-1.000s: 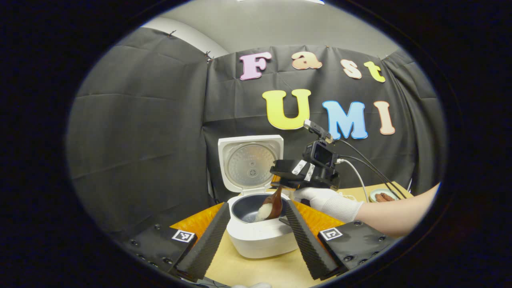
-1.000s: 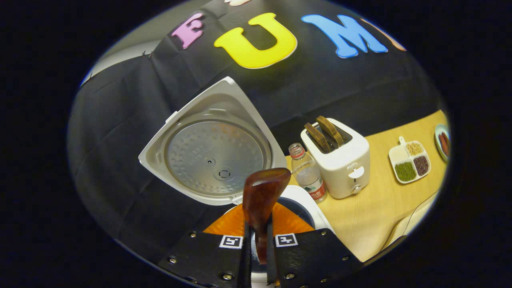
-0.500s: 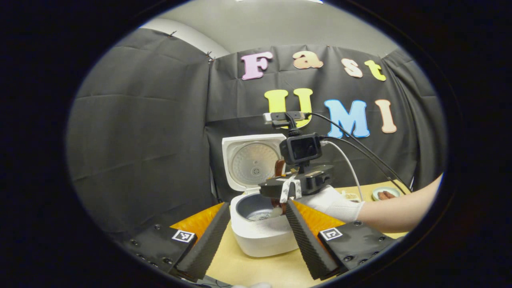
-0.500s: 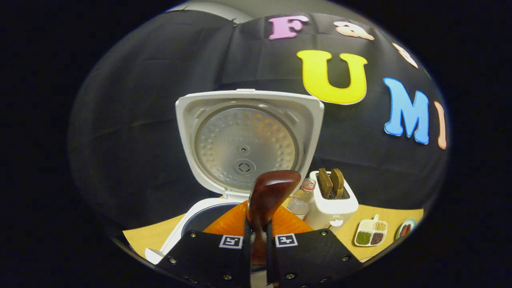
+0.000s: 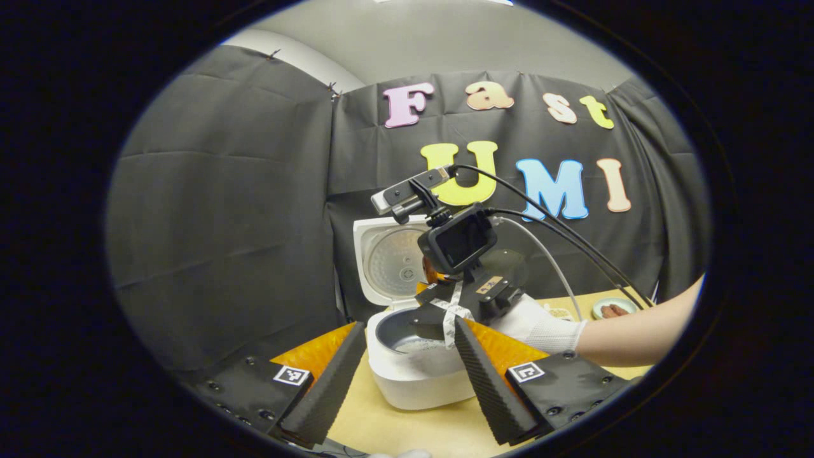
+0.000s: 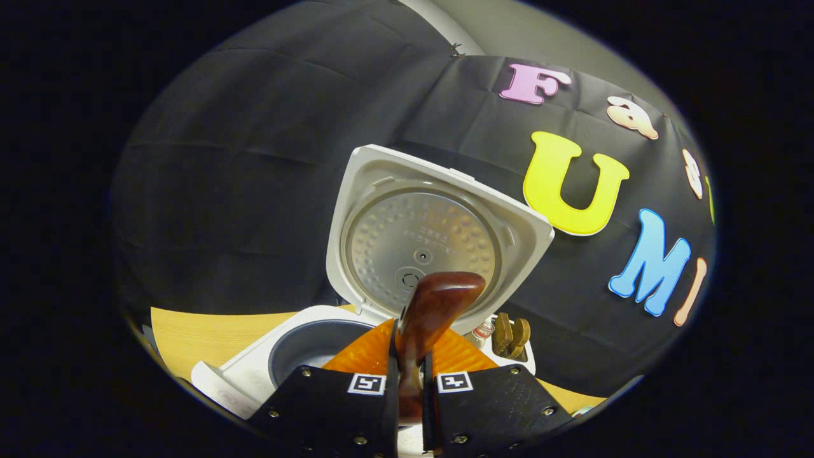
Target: Close the left gripper, press the button to open the rice cooker; take a wooden spoon from the chopstick holder with the right hand, scoop a spoonful of rice and pour it into the rice cooker, then put the wooden spoon back into the chopstick holder.
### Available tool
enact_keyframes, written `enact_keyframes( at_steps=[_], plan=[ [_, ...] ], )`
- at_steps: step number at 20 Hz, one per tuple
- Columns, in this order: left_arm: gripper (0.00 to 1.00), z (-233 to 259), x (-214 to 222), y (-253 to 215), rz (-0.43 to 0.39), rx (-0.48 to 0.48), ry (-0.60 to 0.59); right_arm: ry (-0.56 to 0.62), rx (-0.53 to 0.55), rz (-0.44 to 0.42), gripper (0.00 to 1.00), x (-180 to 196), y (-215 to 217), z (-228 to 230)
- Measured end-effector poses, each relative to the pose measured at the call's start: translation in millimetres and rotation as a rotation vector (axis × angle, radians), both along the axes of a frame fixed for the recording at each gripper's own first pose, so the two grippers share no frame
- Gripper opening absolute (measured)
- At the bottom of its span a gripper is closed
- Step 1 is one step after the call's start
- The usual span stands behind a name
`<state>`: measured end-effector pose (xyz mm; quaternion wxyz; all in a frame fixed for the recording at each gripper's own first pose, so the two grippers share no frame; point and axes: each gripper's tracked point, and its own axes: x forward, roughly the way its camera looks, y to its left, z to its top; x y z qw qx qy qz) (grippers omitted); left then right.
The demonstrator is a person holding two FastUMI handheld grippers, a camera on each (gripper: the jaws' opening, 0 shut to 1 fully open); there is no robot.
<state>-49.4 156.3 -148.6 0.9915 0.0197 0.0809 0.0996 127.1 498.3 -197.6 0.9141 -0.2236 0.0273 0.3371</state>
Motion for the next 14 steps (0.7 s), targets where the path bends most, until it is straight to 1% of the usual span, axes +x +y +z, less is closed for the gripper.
enact_keyframes(
  at_steps=[2, 3, 4, 6, 7, 9, 11, 14],
  plan=[
    [0.99, 3, 0, -1, -0.004, 0.005, -0.003, 0.06, 0.044, -0.013, 0.15, 3, -2, 2],
    [0.98, 5, 0, -2, -0.007, 0.009, -0.005, 0.092, 0.078, -0.021, 0.15, 3, -5, 5],
    [0.99, 6, 0, -3, -0.01, 0.015, -0.009, 0.142, 0.13, -0.023, 0.15, 6, -5, 11],
    [0.99, 10, 0, -4, -0.015, 0.018, -0.016, 0.273, 0.263, -0.039, 0.15, 7, -8, 23],
    [0.99, 12, 0, -5, -0.018, 0.017, -0.019, 0.333, 0.324, -0.064, 0.15, 12, -14, 30],
    [0.99, 17, 0, -9, -0.025, 0.017, -0.027, 0.35, 0.386, -0.09, 0.15, 23, -28, 44],
    [0.99, 26, 7, -17, -0.042, 0.019, -0.038, 0.402, 0.453, -0.115, 0.15, 26, -46, 52],
    [0.97, 36, 12, -31, -0.074, 0.024, -0.051, 0.582, 0.666, -0.168, 0.15, 26, -74, 64]
  ],
)
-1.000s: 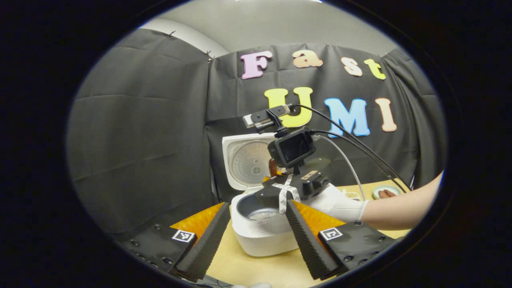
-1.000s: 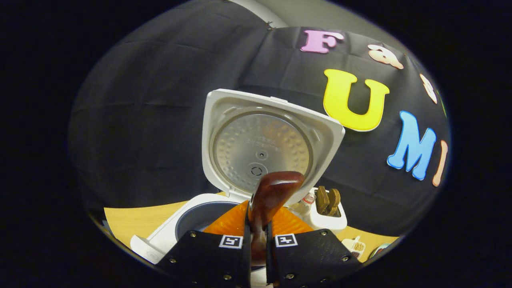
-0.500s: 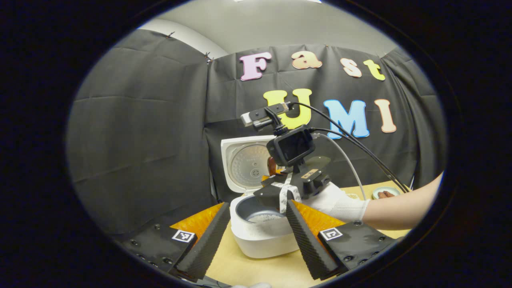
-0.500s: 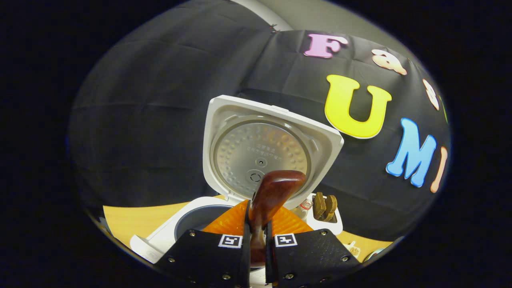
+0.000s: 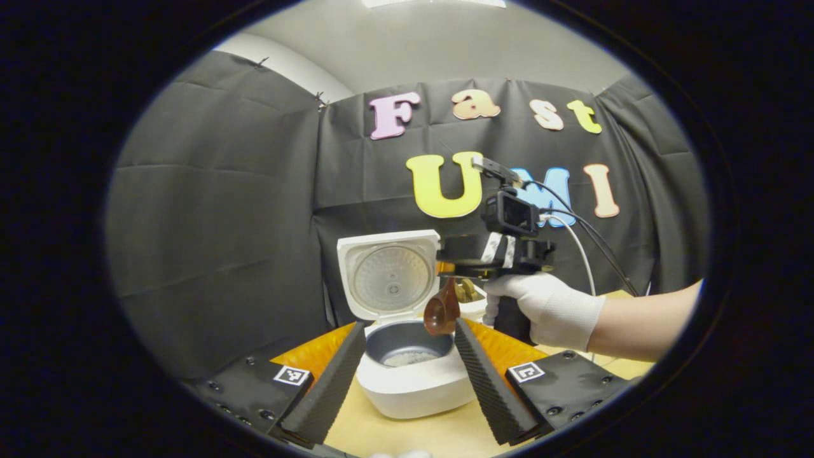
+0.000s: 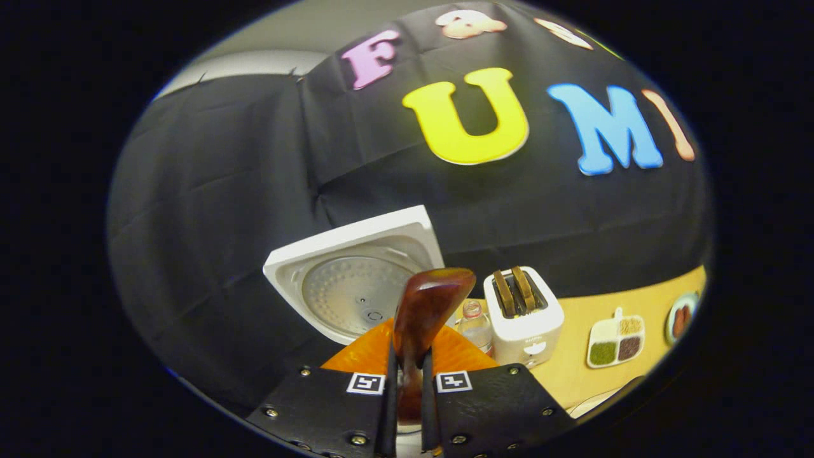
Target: Close the left gripper, press the button to open the rice cooker; take a wooden spoon from the chopstick holder with the right hand, scoop a spoonful of rice and pour it into the rice cooker, then put the wooden spoon back into the chopstick holder.
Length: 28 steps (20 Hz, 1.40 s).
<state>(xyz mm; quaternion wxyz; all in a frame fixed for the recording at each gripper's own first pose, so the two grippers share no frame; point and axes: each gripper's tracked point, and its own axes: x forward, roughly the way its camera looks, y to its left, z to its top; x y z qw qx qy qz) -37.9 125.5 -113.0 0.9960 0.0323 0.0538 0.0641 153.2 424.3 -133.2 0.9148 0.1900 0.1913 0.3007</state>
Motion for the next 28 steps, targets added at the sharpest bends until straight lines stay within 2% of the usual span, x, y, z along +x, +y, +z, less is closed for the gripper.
enact_keyframes(
  at_steps=[3, 6, 8, 9, 14, 16, 19, 25, 28],
  plan=[
    [0.95, 10, 2, -17, -0.042, 0.018, -0.014, 0.039, 0.121, -0.065, 0.15, 6, -44, 18],
    [1.0, 17, 8, -41, -0.095, 0.024, -0.026, 0.046, 0.172, -0.137, 0.15, 9, -96, 24],
    [0.97, 23, 12, -60, -0.126, 0.028, -0.039, 0.059, 0.19, -0.198, 0.15, 14, -136, 22],
    [0.99, 25, 14, -71, -0.146, 0.024, -0.042, 0.062, 0.193, -0.229, 0.15, 17, -158, 21],
    [0.99, 30, 16, -125, -0.229, 0.016, -0.046, 0.084, 0.19, -0.368, 0.15, 16, -271, 0],
    [0.95, 34, 16, -146, -0.258, 0.013, -0.047, 0.089, 0.169, -0.429, 0.15, 20, -315, -12],
    [0.99, 39, 15, -176, -0.297, 0.004, -0.046, 0.111, 0.157, -0.518, 0.15, 14, -383, -31],
    [0.99, 42, 17, -214, -0.311, 0.002, -0.026, 0.144, 0.103, -0.687, 0.15, 0, -508, -78],
    [0.99, 43, 18, -225, -0.305, 0.03, -0.018, 0.158, 0.086, -0.736, 0.15, 2, -546, -98]
  ],
)
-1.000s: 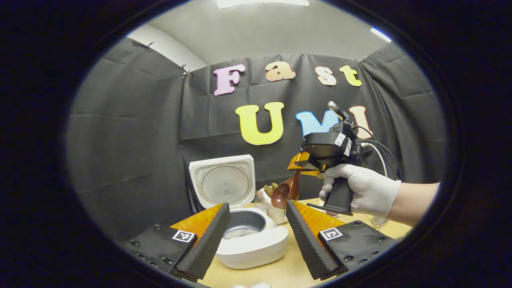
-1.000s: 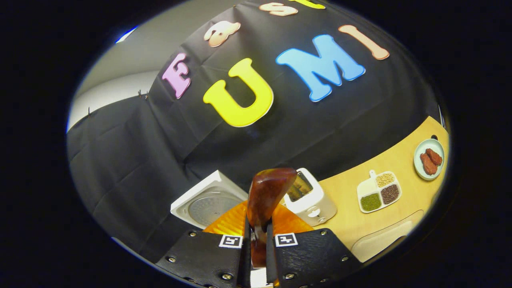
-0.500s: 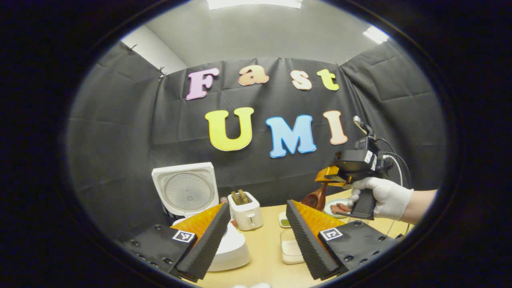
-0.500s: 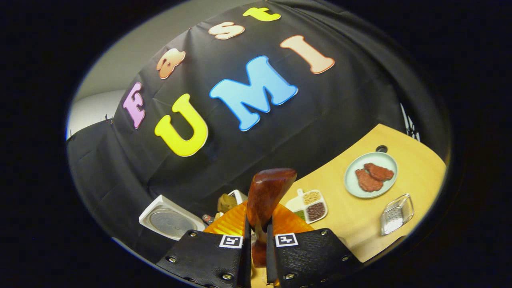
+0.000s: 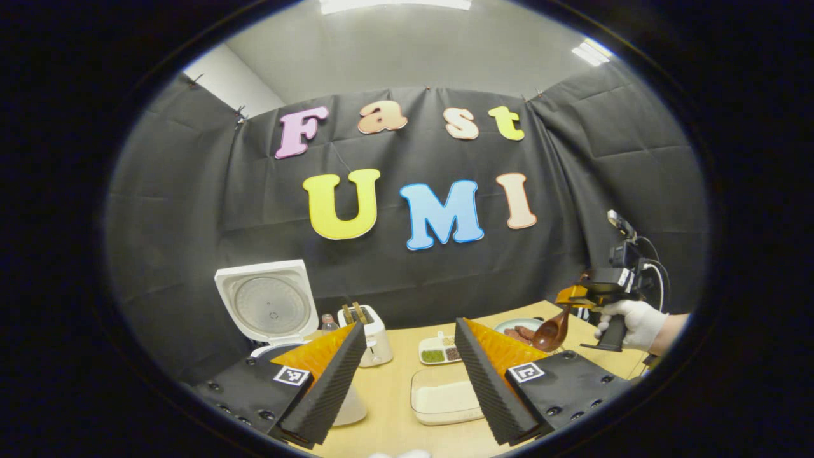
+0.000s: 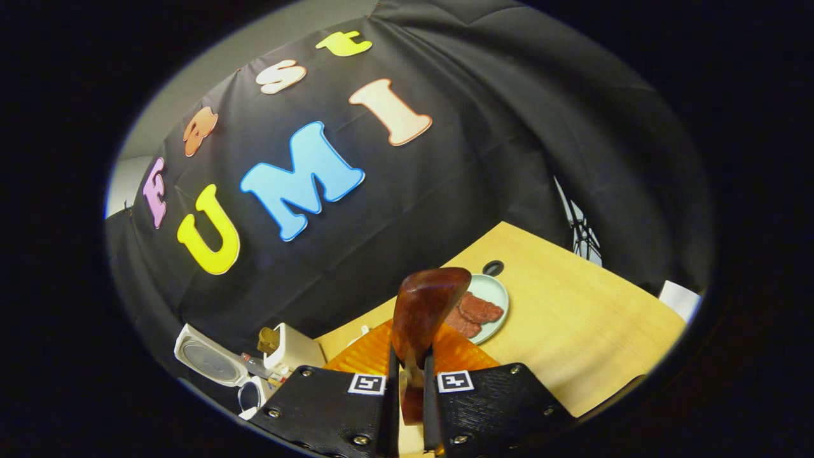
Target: Close the left gripper, press the button to open the rice cooker; take a wooden spoon from the chopstick holder with the right hand, scoop a spoonful of rice and pour it into the rice cooker, then put the wooden spoon back into the chopstick holder.
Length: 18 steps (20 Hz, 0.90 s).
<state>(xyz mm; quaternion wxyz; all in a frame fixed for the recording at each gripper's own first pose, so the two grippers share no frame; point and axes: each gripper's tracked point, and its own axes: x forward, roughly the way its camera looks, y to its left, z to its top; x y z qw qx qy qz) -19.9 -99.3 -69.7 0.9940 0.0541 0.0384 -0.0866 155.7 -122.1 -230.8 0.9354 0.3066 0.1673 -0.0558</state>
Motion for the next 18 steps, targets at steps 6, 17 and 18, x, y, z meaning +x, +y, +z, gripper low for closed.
enact_keyframes(
  at_steps=[6, 17, 18],
  plan=[
    [0.98, 2, 5, -12, 0.012, 0.037, 0.007, 0.06, -0.003, 0.008, 0.16, 6, -10, -39],
    [0.97, -2, 15, -20, 0.01, 0.061, 0.026, 0.191, -0.088, -0.002, 0.16, 6, -7, -113],
    [0.96, -4, 16, -19, 0.011, 0.067, 0.031, 0.194, -0.074, -0.005, 0.16, 3, -5, -115]
  ],
)
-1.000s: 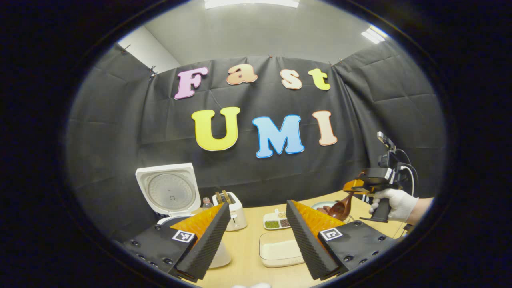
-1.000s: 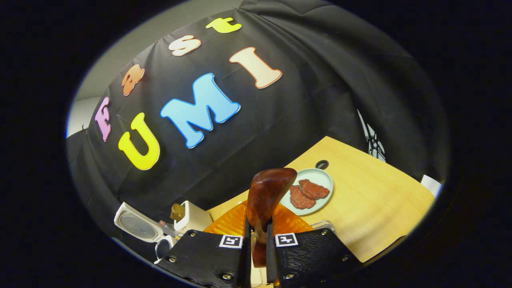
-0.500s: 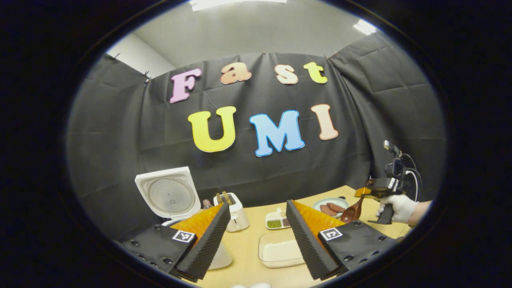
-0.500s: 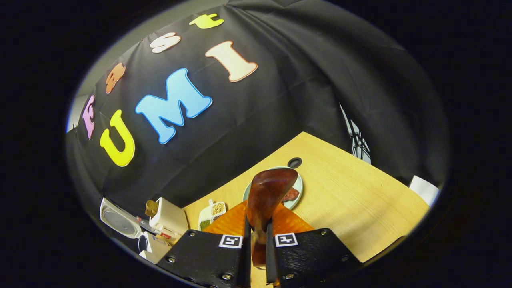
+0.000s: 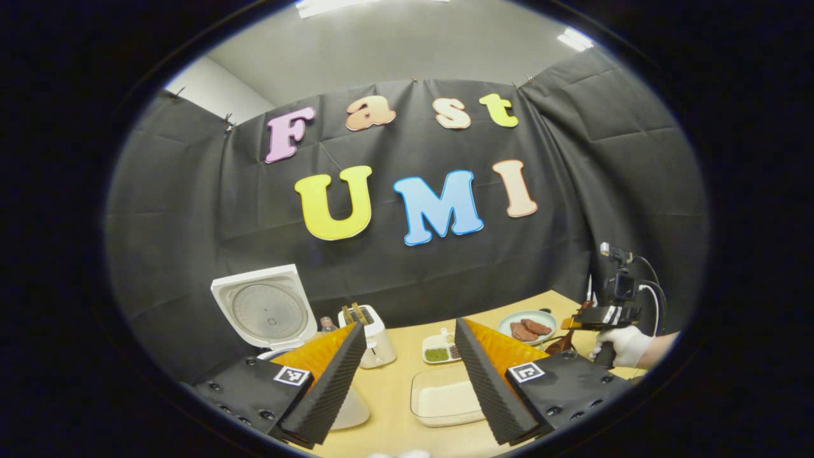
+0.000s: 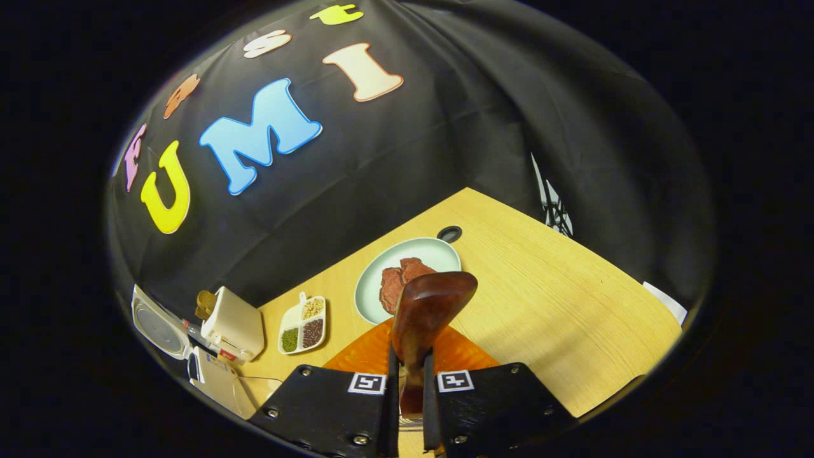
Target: Close the left gripper, press the button to open the rice cooker; take a wooden spoon from the chopstick holder with the right hand, scoop a spoonful of rice and pour it into the rice cooker, then put the wooden spoon back into the chopstick holder.
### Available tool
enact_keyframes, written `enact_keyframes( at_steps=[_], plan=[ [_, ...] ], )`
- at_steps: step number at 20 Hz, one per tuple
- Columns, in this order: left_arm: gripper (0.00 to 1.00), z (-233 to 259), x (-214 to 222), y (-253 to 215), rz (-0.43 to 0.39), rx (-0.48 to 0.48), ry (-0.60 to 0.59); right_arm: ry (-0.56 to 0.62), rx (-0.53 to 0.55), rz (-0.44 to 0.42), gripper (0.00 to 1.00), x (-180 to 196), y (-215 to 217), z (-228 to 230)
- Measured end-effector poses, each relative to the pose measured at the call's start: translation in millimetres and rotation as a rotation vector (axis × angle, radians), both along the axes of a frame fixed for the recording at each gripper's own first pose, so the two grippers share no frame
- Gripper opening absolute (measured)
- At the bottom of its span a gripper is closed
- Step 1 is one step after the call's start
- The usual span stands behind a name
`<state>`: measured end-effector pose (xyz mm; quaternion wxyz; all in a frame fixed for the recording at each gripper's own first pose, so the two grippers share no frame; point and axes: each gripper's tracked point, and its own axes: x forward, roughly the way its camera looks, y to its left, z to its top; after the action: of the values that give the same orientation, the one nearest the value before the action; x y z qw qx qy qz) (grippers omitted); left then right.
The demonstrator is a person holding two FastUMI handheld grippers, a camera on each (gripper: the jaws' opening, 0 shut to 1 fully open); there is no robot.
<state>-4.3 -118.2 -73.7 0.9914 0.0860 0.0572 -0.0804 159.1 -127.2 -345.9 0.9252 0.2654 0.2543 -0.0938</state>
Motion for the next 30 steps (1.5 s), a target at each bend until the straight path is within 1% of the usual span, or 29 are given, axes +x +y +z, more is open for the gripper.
enact_keyframes(
  at_steps=[1, 3, 6, 7, 9, 10, 11, 12, 13, 14, 15, 18, 19, 22, 23, 25, 27, 30],
  plan=[
    [0.96, -1, 2, 3, 0.002, 0.005, 0.004, 0.0, 0.015, -0.009, 0.15, 0, 2, -1],
    [0.95, -1, 2, 7, 0.003, 0.005, 0.005, 0.007, 0.007, -0.027, 0.15, 2, -5, -4],
    [0.99, -1, 5, 11, 0.007, 0.001, 0.008, 0.013, 0.041, -0.025, 0.15, 0, -5, 0],
    [0.99, -3, 5, 12, 0.007, 0.0, 0.01, 0.015, 0.045, -0.022, 0.17, 3, -5, -4],
    [0.98, -1, 6, 14, 0.008, 0.003, 0.01, 0.022, 0.046, -0.031, 0.19, -2, -7, -1],
    [0.97, 0, 7, 15, 0.006, 0.001, 0.006, 0.018, 0.047, -0.034, 0.23, -4, -8, 3],
    [0.97, 2, 8, 16, 0.006, 0.003, 0.003, 0.011, 0.038, -0.041, 0.34, -5, -10, 8],
    [0.98, 4, 8, 18, 0.007, 0.004, -0.001, -0.004, 0.019, -0.045, 0.53, -4, -16, 13],
    [0.99, 7, 9, 20, 0.01, 0.007, -0.006, -0.021, -0.001, -0.041, 0.6, -7, -18, 23],
    [0.97, 8, 10, 26, 0.02, 0.015, -0.011, -0.026, -0.039, -0.048, 0.67, -11, -22, 32],
    [0.95, 9, 11, 29, 0.025, 0.018, -0.016, -0.038, -0.089, -0.051, 1.0, -12, -31, 43],
    [0.99, 15, 16, 41, 0.035, -0.001, -0.031, -0.116, -0.26, -0.029, 0.98, -24, -39, 103],
    [0.99, 17, 19, 47, 0.041, -0.006, -0.034, -0.149, -0.312, -0.02, 0.98, -23, -37, 124],
    [0.97, 29, 29, 66, 0.062, -0.016, -0.06, -0.228, -0.399, 0.016, 0.98, -37, -19, 185],
    [0.99, 31, 32, 71, 0.067, -0.026, -0.068, -0.257, -0.417, 0.02, 0.98, -43, -11, 205],
    [0.99, 37, 36, 83, 0.078, -0.044, -0.078, -0.31, -0.465, 0.023, 0.98, -59, 3, 236],
    [0.99, 42, 40, 97, 0.095, -0.053, -0.091, -0.345, -0.513, 0.032, 0.98, -77, 20, 253],
    [0.99, 43, 48, 111, 0.109, -0.072, -0.092, -0.375, -0.559, 0.086, 0.98, -107, 55, 260]
  ],
)
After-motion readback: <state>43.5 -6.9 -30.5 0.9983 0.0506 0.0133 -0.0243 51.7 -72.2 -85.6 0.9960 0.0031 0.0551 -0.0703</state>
